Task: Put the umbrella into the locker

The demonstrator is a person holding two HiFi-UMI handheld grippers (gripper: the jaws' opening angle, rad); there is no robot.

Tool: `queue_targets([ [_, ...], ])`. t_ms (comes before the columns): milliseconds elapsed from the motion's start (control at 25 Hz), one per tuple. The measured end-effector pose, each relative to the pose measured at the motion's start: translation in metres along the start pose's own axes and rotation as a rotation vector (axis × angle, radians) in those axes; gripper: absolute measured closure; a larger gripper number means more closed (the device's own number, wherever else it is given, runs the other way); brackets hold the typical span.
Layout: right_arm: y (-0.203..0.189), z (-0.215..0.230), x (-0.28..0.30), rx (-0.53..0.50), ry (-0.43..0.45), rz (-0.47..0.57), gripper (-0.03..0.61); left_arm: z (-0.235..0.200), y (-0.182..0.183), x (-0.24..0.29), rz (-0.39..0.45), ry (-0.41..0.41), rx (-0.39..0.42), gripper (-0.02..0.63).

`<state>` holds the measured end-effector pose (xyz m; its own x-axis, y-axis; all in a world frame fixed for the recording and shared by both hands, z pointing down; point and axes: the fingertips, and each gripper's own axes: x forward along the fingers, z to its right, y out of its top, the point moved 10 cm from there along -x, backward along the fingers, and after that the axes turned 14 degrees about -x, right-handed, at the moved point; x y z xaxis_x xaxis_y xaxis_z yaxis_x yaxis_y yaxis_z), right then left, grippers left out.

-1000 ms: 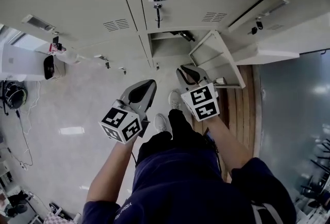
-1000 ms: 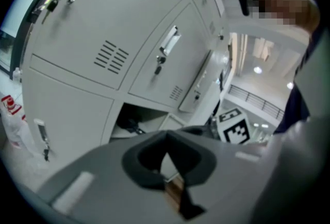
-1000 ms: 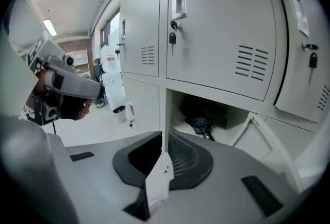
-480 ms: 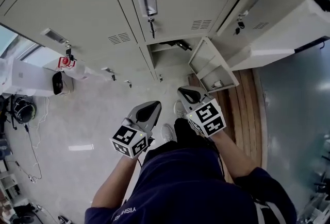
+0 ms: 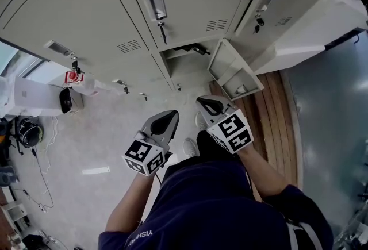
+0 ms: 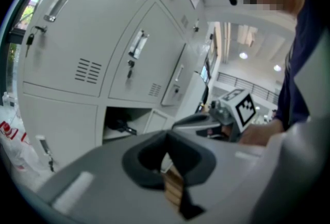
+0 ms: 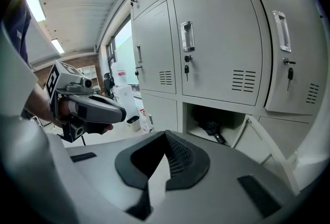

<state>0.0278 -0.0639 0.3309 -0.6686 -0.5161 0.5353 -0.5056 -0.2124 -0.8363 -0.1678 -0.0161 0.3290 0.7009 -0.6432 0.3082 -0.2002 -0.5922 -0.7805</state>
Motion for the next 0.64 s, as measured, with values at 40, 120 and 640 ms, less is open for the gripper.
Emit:
queue_targets([
  [40,0.001,0.0,0.0,0.0,0.0,0.0,0.572,0.0,0.001,0.0,0.001,0.0,-0.001,0.612],
  [120,0.002,0.0,0.001,-0.003,0.001,0.0,0.572,-0.001,0.002,0.0,0.003,-0.001,-0.002,0.613],
  [640,0.009,-0.002,0.015,-0.025,0.016,-0.011,0.572,-0.014,0.005,0.001,-0.007,-0.001,-0.016,0.612],
])
